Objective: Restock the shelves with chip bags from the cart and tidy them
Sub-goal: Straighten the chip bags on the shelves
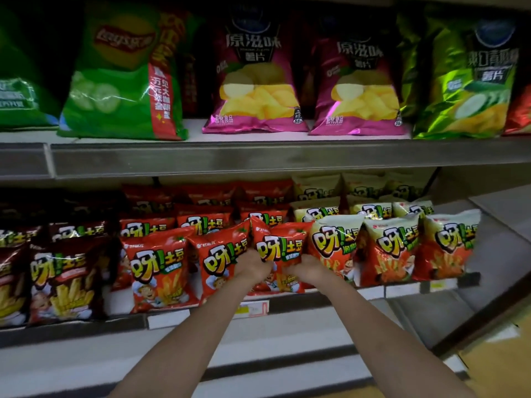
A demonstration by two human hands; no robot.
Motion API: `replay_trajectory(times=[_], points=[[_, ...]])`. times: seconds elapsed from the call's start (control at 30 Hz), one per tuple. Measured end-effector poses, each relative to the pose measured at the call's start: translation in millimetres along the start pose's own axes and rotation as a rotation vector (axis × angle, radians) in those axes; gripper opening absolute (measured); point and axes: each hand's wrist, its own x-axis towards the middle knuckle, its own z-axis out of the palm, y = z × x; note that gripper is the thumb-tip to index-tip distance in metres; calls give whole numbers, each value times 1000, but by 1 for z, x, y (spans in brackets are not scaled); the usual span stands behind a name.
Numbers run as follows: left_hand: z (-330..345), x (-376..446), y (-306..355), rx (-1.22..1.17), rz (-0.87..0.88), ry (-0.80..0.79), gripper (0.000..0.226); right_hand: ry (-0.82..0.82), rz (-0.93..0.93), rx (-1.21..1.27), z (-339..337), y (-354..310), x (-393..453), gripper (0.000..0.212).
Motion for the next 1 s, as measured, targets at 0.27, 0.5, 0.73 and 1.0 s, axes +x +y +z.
replay_trajectory(times=[0.27,0.5,0.73,1.0], points=[[1,-38,18,-61,-45,154,57,-35,-11,88,-26,13,-24,49],[19,-73,66,-34,140,274,5,21,-166,118,-76,31,-57,50],[84,-101,131,-65,267,193,6,91,-218,158,-142,85,-98,45],[134,-117,186,-51,379,121,12,196,-207,177,-200,134,-111,38]])
